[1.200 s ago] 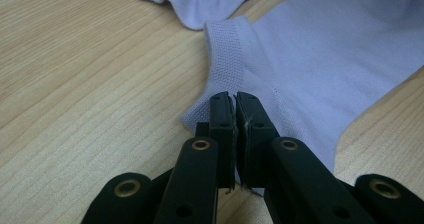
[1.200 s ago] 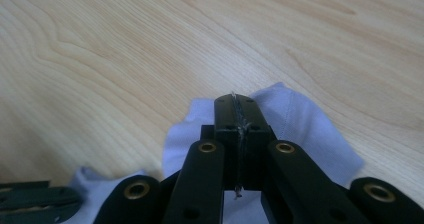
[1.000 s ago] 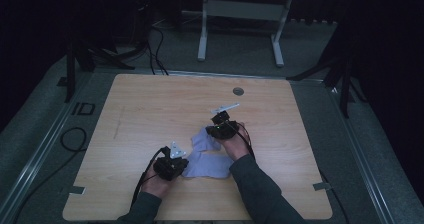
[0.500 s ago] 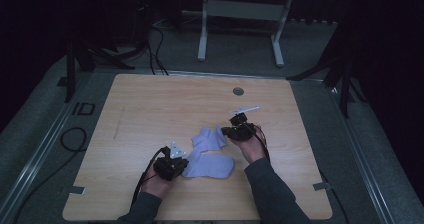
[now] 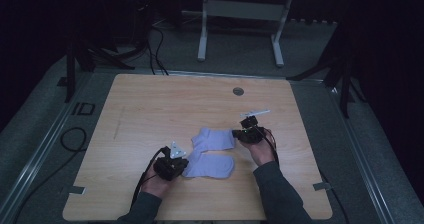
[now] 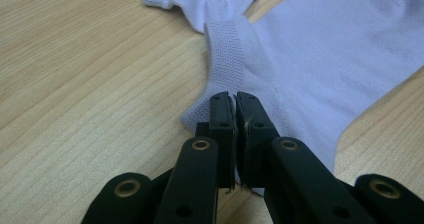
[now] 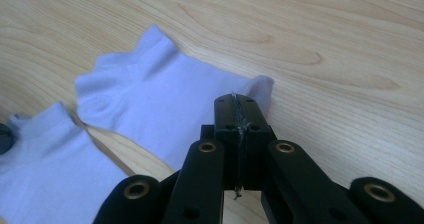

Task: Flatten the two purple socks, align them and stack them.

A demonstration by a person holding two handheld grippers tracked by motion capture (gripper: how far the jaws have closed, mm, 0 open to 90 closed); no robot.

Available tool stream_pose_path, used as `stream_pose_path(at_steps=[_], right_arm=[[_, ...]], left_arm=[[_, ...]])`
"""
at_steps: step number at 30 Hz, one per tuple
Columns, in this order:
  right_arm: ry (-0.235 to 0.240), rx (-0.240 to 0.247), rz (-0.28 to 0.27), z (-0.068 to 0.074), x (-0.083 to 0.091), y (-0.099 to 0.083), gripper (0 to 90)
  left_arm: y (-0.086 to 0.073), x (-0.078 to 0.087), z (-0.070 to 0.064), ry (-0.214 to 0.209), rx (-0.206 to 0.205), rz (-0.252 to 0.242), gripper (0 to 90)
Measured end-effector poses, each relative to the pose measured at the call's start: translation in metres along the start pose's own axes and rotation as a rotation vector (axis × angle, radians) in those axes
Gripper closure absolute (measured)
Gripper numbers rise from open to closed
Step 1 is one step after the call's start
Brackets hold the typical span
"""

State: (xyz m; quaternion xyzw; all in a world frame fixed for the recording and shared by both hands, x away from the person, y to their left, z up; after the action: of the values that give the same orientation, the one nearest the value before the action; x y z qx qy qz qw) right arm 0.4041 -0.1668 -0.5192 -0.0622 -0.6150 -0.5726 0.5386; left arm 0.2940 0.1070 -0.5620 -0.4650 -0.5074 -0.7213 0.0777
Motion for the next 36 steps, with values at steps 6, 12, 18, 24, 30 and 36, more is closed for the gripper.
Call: stream_pose_path(at_steps=[6,12,18,24,30,36], right_arm=[[-0.033,-0.002,0.03,-0.004,0.003,-0.003,88.9],[-0.087,-0.035,0.02,-0.011,0.012,-0.005,76.5],[-0.071,0.0,0.003,-0.007,0.016,-0.001,70.2],[0.001,0.087,-0.006,0.009,0.007,0.005,65.2],[0.007,0.146,0.023,0.022,-0.009,0.01,61.9],[0.019,0.203,0.044,0.031,-0.025,0.012,60.7]], left_arm=[[0.0,0.0,0.0,0.0,0.0,0.0,86.0],[0.0,0.0,0.0,0.0,0.001,-0.001,86.0],[0.0,0.0,0.0,0.001,-0.002,0.0,86.0],[0.0,0.0,0.0,0.001,-0.002,-0.002,85.8],[0.0,0.0,0.0,0.002,-0.002,-0.003,85.7],[0.0,-0.001,-0.001,0.002,0.001,-0.004,85.6]])
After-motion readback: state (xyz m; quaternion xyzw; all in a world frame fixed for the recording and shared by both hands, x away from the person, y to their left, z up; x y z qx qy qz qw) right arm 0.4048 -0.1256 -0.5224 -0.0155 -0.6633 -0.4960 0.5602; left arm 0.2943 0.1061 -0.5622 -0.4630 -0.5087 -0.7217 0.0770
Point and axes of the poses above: each handheld gripper's, and its own axes: x roughly backward along the jaws, y roughly out of its top, z roughly to its left, the point moved 1 cm from there along -x, roughly forward along the jaws, and after that the axes turned 5 degrees about y, right-handed, at the moved point
